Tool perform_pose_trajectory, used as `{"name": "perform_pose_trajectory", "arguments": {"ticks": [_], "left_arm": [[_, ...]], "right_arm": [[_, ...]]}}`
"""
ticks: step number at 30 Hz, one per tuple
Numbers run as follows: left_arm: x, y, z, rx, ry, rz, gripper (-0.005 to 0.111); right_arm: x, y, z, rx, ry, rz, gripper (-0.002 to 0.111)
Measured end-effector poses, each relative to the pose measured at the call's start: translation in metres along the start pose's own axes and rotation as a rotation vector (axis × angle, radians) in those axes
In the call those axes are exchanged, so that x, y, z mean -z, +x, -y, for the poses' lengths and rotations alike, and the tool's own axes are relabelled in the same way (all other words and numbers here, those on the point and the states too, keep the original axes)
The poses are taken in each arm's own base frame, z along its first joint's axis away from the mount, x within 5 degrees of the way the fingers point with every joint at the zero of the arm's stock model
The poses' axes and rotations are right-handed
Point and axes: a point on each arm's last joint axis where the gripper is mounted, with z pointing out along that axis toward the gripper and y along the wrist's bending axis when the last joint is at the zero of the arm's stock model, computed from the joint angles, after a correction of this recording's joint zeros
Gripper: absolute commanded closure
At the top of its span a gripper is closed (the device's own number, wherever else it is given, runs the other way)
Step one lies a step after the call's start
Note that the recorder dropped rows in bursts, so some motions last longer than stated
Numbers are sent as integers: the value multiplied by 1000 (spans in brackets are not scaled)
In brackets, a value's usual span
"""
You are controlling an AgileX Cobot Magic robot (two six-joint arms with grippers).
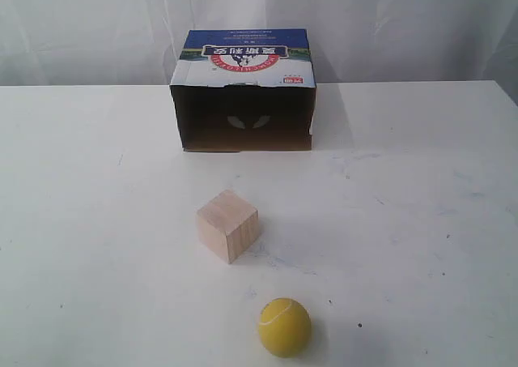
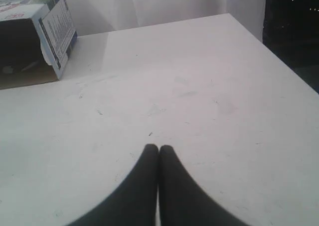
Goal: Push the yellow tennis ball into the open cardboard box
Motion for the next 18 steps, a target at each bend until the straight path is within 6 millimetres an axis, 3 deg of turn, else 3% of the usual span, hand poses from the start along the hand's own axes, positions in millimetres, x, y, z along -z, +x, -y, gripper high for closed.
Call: {"name": "perform_pose_trajectory", "arguments": {"ticks": [18], "left_arm": [[0,0,0,0,0,0,107]], "right_arm": [[0,-6,1,85,17,68,108]]}}
